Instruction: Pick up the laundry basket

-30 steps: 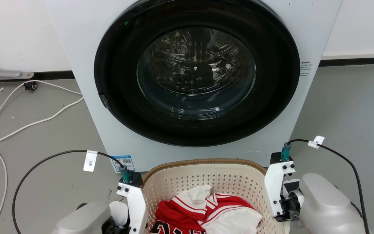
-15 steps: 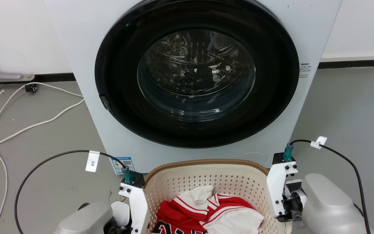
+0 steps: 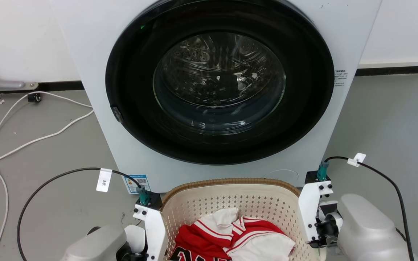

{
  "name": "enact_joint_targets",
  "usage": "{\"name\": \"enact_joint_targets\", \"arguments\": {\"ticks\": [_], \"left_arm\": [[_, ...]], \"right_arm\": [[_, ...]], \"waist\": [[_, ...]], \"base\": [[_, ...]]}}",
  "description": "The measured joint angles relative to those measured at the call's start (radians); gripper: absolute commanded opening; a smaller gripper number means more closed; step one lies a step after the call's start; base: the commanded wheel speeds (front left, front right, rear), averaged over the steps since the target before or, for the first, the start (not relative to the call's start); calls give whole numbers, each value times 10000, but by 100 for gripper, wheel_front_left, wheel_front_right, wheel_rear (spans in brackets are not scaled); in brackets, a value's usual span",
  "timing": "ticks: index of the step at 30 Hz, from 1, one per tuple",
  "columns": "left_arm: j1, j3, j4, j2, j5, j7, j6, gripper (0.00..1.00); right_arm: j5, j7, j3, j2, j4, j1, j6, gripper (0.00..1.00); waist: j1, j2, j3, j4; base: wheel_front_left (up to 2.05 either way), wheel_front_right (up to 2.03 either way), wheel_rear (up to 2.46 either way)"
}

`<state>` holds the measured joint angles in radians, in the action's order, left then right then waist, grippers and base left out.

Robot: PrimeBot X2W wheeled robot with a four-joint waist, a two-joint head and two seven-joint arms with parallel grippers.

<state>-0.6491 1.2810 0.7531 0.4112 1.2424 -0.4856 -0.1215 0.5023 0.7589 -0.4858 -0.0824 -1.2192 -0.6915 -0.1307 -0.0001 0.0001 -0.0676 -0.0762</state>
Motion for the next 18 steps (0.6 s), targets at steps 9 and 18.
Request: {"name": "enact_joint_targets", "arguments": {"ticks": [9, 18], "left_arm": [[0, 2, 25, -12, 12, -15, 0, 0], [0, -2, 92, -27, 25, -115, 0, 0]], "right_arm": [[104, -12, -140, 0, -44, -49, 0, 0], [224, -29, -253, 2, -84, -102, 0, 0]], "waist": [[1, -1, -14, 4], [1, -1, -4, -27]], "base": [[0, 0, 0], [0, 0, 0]]}}
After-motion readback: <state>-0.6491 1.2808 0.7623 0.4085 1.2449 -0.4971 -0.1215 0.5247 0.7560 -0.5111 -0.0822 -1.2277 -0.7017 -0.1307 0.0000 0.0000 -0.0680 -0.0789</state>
